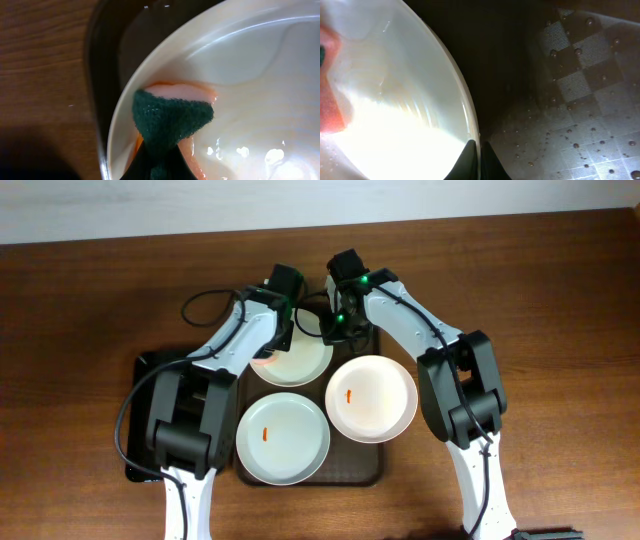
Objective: Clean dirty plates on tray and stack at the side
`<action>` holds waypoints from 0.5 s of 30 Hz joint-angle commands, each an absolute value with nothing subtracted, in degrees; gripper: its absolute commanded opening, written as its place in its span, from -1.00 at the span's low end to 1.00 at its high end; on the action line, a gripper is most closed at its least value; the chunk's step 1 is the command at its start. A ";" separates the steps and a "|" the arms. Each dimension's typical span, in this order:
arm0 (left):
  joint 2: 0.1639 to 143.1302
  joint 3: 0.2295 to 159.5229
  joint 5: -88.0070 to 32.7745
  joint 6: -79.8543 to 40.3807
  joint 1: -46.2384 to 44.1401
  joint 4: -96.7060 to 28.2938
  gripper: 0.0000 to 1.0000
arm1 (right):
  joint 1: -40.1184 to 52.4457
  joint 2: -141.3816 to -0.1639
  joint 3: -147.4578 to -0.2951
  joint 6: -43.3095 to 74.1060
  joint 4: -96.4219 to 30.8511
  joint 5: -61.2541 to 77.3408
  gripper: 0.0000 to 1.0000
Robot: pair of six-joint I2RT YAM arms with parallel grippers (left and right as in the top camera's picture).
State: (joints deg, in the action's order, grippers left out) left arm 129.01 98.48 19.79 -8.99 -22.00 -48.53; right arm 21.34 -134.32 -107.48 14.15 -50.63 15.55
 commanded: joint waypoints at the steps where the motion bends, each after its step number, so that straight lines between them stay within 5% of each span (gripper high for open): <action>1: 131.90 97.60 34.37 -8.29 -20.49 -50.39 -1.00 | 20.18 -135.48 -107.92 17.04 -53.30 8.19 -0.92; 9: 131.68 115.15 26.55 -13.69 -20.51 -64.25 -1.00 | 17.52 -135.35 -108.20 17.45 -55.79 6.79 -0.92; 15: 124.95 120.03 6.61 -13.21 -15.70 -72.23 -1.00 | 16.10 -130.76 -111.74 6.11 -58.63 7.22 -0.92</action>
